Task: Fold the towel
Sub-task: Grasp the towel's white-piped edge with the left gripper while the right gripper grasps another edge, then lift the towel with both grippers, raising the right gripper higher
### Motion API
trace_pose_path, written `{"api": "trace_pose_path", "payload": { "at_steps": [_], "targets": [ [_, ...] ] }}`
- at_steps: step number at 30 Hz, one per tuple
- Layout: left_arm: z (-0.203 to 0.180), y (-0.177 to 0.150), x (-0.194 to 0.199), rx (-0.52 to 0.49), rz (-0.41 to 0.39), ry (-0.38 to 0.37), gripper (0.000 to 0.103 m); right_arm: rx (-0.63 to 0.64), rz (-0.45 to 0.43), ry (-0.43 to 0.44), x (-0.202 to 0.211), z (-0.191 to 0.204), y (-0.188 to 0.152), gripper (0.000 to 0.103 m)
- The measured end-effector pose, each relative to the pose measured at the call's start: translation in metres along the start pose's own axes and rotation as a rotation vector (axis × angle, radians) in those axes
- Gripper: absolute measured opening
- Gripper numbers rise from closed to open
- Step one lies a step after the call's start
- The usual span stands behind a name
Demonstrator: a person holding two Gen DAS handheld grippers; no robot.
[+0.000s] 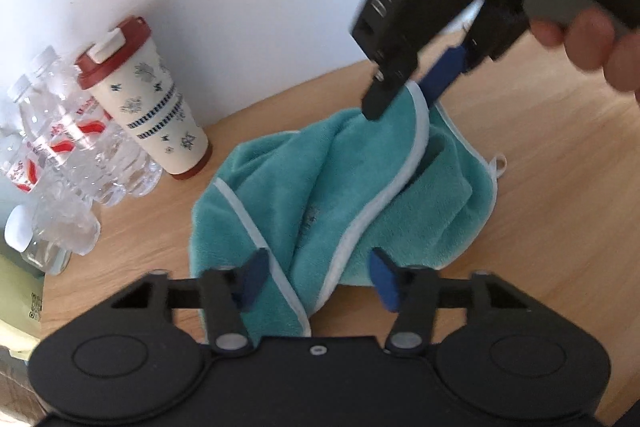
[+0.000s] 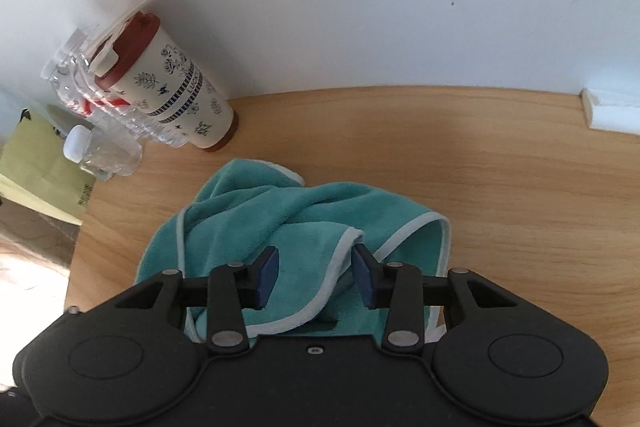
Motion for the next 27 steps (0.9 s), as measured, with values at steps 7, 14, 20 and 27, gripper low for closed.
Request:
{"api": "trace_pose_path", "payload": {
  "at_steps": [7,14,20,27],
  "targets": [
    [0.003,-0.014,-0.015,0.001,0.020,-0.003,0.019,-0.002,0.044,0.012,-0.014,-0.013,0.009,0.013],
    [0.001,-0.016,-0.015,-0.005,-0.012,-0.004,0.007,-0.012,0.041,0.060,-0.010,-0.015,0.011,0.005],
    [0.013,-0.004,0.008,0.065,-0.064,-0.009,0.007,-0.024,-0.022,0.142,0.013,-0.012,0.017,0.004],
    [0.016,0.016,0.041,0.141,-0.112,-0.109,0.007,-0.002,-0.115,0.172,0.054,-0.003,0.019,0.004]
  ]
}}
Point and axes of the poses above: each gripper's, at about its wrist camera, not at the fingertips, and x roughly against the way its jaws point, z to its left, y to its top, the point moved 2 cm from there along -x, roughly the way its jaws point, and after that the axes turned 1 degree about -y, right-handed, at the moved point
